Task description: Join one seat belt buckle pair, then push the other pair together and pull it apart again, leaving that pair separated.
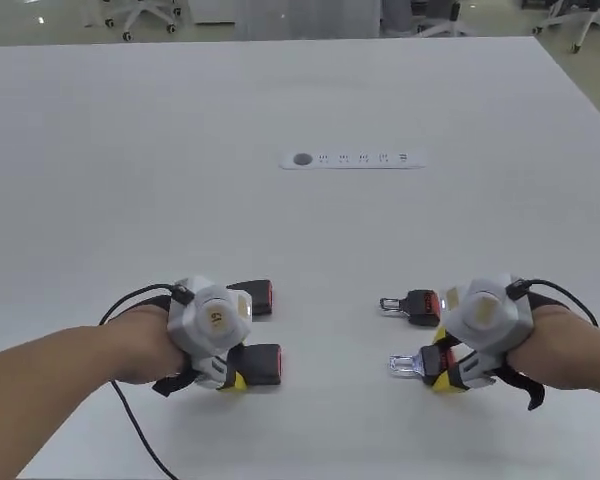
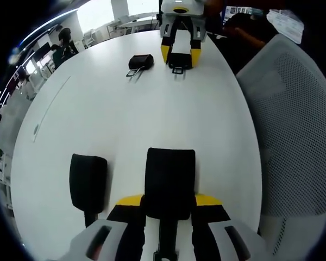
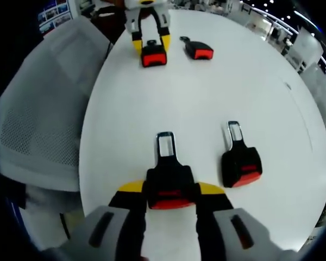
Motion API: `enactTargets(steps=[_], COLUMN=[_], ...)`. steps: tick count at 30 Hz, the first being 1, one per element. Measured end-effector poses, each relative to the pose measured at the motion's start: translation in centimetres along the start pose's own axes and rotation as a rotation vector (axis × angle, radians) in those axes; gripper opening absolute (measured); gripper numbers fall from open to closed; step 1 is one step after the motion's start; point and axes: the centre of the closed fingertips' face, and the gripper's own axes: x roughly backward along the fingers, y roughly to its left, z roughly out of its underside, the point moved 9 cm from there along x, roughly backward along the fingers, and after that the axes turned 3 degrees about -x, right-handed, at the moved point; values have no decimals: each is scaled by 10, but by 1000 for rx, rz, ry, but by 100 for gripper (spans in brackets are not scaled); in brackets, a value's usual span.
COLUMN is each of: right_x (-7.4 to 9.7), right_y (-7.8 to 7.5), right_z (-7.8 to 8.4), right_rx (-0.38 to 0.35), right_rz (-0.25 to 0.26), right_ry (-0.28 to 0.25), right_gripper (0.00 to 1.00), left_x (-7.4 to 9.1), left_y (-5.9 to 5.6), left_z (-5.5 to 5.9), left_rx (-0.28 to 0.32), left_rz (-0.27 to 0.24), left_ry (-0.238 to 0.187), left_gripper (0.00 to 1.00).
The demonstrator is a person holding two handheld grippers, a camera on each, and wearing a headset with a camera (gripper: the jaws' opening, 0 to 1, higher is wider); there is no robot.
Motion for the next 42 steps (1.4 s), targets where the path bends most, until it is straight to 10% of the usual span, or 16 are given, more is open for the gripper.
enactTargets(steps=[12, 42], right_x=[1, -1], right_y=[-3, -4], right_z=[4, 9], right_rx=[-14, 7], right_rz=[-15, -28], right_ry=[-36, -148], right_gripper=[34, 35], left_x=[0, 0], left_y=[2, 0], left_z=[3, -3], left_rx=[-16, -47], left_rz=[13, 19], left_ry=[-40, 23], left_gripper=[33, 33])
